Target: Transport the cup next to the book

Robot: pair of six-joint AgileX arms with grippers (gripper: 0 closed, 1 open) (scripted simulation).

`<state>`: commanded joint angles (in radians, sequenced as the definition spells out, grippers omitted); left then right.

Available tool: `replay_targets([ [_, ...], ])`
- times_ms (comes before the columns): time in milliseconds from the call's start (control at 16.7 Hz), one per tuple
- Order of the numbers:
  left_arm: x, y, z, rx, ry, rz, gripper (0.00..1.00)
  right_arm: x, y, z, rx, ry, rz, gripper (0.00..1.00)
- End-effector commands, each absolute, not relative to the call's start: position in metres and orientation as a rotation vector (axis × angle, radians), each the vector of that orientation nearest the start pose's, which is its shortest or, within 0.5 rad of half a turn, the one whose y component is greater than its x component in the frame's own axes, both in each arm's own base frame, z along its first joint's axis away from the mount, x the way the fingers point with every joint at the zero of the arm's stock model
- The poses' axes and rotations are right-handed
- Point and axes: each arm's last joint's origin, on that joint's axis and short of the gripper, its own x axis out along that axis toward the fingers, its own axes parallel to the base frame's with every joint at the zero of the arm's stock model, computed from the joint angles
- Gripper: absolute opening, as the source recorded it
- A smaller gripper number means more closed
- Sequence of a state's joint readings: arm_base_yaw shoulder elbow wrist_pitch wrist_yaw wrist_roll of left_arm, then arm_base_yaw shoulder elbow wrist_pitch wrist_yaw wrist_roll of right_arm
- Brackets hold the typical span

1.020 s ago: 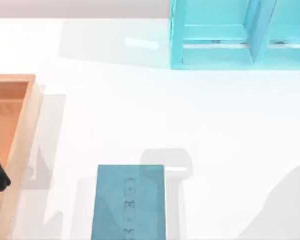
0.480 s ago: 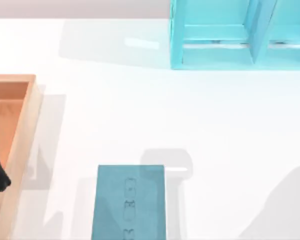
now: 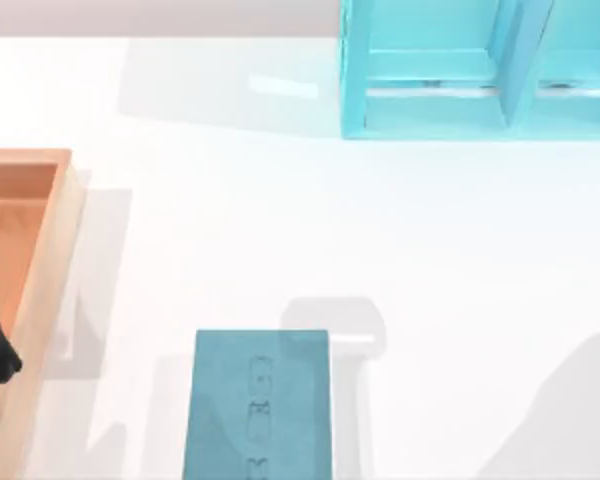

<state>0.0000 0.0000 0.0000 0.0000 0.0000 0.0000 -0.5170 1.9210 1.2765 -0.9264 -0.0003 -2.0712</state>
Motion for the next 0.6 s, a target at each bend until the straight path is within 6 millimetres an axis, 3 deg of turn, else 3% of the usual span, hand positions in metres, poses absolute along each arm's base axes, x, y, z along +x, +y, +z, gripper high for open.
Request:
replay_targets([
  [600,0.106,-0.001,0.160,0.000,0.000,0.000,1.00,0.304,-0.170,0.199,-1.200,1.213,1.201,0.00],
])
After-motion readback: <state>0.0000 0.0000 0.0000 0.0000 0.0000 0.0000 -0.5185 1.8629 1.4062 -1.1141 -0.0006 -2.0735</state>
